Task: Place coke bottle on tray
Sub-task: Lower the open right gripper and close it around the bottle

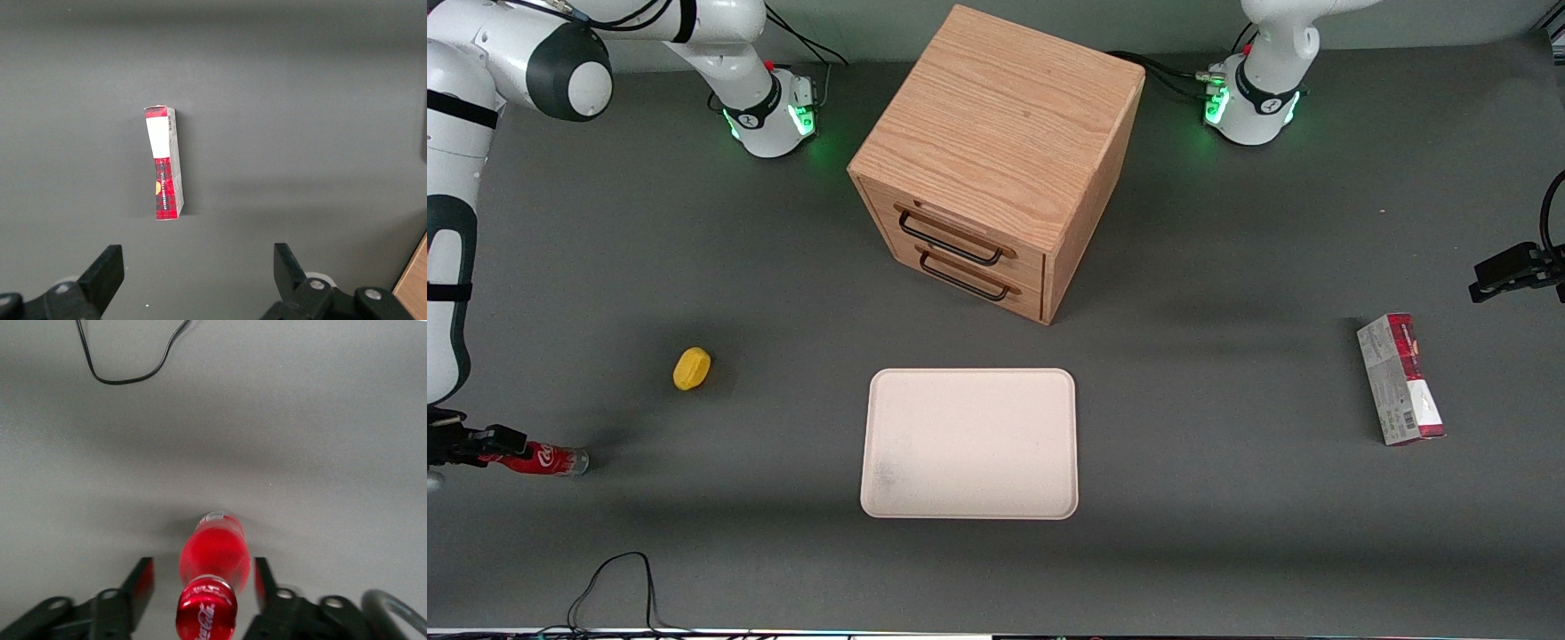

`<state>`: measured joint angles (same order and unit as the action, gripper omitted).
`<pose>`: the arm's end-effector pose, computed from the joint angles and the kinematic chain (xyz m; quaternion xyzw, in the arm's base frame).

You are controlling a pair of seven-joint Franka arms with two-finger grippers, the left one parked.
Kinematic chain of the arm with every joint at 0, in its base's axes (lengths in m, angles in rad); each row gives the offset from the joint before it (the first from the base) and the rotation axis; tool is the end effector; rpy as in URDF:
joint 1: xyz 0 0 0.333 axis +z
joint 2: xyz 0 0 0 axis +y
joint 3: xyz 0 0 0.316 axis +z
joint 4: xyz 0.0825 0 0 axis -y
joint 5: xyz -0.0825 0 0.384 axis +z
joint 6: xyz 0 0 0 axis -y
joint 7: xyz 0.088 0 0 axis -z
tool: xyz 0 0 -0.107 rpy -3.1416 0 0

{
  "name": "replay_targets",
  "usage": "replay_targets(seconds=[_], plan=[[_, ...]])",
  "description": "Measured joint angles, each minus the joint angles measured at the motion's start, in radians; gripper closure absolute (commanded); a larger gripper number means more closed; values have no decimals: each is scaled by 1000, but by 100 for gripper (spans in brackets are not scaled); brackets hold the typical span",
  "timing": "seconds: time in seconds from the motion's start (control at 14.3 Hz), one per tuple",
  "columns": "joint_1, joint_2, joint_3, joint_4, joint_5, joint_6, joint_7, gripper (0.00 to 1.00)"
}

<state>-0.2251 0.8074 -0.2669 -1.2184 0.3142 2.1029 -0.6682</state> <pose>0.7044 -0.2961 0.3107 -0.9958 -0.0597 -0.0684 0.0096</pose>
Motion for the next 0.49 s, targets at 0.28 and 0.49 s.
replay_targets(seconds=[0.28, 0.49], plan=[[-2, 0, 0, 3, 1, -1, 0, 100], [9, -3, 2, 7, 0, -12, 7, 100]])
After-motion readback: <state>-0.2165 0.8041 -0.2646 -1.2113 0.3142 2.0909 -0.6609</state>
